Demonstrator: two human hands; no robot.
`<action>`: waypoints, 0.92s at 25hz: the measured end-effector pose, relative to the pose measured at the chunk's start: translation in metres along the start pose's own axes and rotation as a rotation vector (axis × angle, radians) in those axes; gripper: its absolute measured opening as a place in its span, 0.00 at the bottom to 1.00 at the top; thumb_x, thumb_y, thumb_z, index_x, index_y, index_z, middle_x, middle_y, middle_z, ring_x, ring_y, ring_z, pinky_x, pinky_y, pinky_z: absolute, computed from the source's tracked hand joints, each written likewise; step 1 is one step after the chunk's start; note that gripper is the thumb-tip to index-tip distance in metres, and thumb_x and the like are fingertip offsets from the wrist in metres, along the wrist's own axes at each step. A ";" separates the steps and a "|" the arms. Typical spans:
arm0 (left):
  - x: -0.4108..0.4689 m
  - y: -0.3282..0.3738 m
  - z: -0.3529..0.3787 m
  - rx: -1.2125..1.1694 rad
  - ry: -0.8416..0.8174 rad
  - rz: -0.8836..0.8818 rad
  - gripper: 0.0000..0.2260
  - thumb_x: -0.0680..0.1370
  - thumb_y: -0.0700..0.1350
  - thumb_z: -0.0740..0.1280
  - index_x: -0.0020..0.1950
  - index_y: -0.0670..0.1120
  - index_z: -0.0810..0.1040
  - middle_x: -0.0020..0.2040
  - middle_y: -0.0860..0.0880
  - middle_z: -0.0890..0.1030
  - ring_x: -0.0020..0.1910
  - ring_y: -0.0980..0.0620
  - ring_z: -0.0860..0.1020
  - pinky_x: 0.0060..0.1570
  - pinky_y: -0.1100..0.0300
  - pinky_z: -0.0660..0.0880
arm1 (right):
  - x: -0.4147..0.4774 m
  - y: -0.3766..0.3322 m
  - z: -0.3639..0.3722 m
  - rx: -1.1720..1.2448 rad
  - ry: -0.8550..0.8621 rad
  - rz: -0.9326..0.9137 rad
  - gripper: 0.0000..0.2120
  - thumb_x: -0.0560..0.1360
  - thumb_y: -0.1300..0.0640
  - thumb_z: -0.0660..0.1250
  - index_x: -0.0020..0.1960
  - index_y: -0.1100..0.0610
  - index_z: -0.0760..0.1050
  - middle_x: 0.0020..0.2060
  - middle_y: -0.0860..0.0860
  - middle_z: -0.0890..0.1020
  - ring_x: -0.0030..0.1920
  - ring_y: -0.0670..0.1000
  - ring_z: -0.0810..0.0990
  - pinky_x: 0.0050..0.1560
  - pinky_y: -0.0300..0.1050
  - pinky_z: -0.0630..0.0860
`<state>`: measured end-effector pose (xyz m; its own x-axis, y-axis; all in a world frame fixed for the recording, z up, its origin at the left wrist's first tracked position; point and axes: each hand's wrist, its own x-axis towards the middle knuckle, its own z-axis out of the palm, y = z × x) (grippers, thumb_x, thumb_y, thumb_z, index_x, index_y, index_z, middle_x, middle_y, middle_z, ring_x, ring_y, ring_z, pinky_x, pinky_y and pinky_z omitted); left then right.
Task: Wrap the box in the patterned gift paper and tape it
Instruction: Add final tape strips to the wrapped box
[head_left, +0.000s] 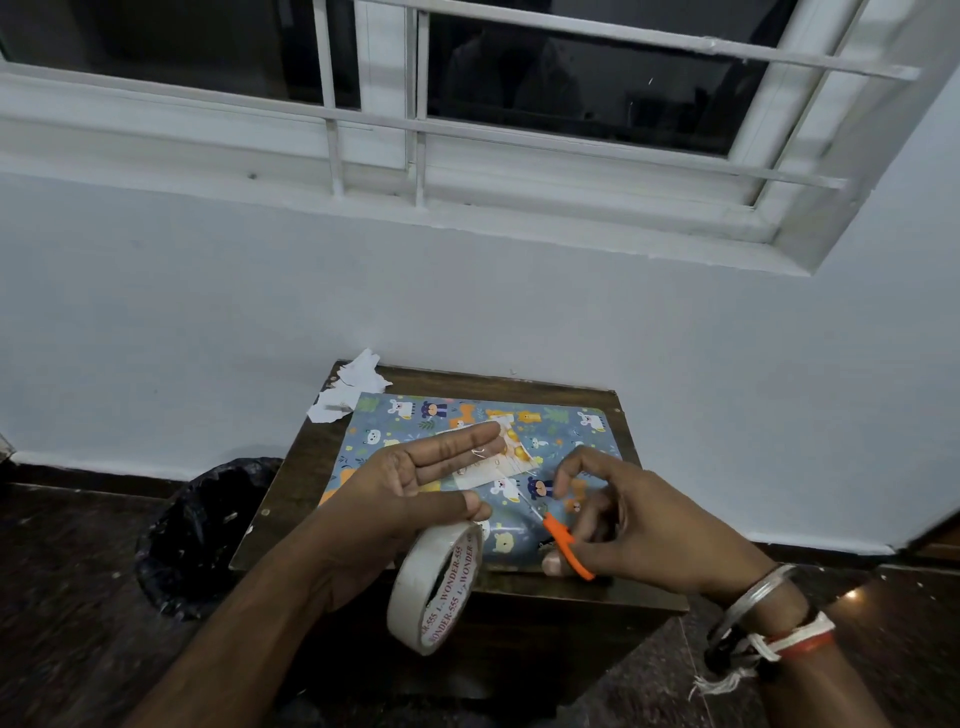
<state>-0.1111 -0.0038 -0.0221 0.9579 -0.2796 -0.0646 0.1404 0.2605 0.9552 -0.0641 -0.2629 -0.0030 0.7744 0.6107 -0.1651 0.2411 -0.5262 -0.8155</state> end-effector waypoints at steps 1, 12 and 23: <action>0.001 0.000 -0.001 -0.013 0.013 0.020 0.27 0.73 0.31 0.72 0.68 0.52 0.81 0.68 0.53 0.81 0.57 0.52 0.84 0.48 0.63 0.81 | 0.000 -0.003 0.001 -0.064 -0.060 0.010 0.19 0.69 0.54 0.83 0.51 0.49 0.75 0.35 0.52 0.87 0.36 0.49 0.84 0.44 0.48 0.78; 0.002 0.001 -0.007 -0.081 0.010 0.144 0.38 0.73 0.32 0.74 0.74 0.63 0.72 0.70 0.55 0.78 0.62 0.42 0.82 0.49 0.58 0.82 | 0.046 0.006 0.000 -1.034 0.424 0.297 0.06 0.80 0.52 0.68 0.47 0.53 0.80 0.39 0.52 0.78 0.42 0.57 0.78 0.39 0.44 0.67; 0.005 -0.001 -0.004 -0.083 0.029 0.135 0.39 0.73 0.30 0.73 0.75 0.64 0.69 0.70 0.54 0.79 0.51 0.48 0.84 0.42 0.60 0.81 | 0.050 -0.015 -0.006 -0.921 0.229 0.357 0.10 0.77 0.59 0.70 0.57 0.51 0.84 0.52 0.53 0.84 0.53 0.55 0.83 0.52 0.45 0.79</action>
<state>-0.1054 -0.0012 -0.0242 0.9762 -0.2102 0.0538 0.0283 0.3694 0.9288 -0.0257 -0.2278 0.0041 0.9597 0.2512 -0.1260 0.2559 -0.9665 0.0220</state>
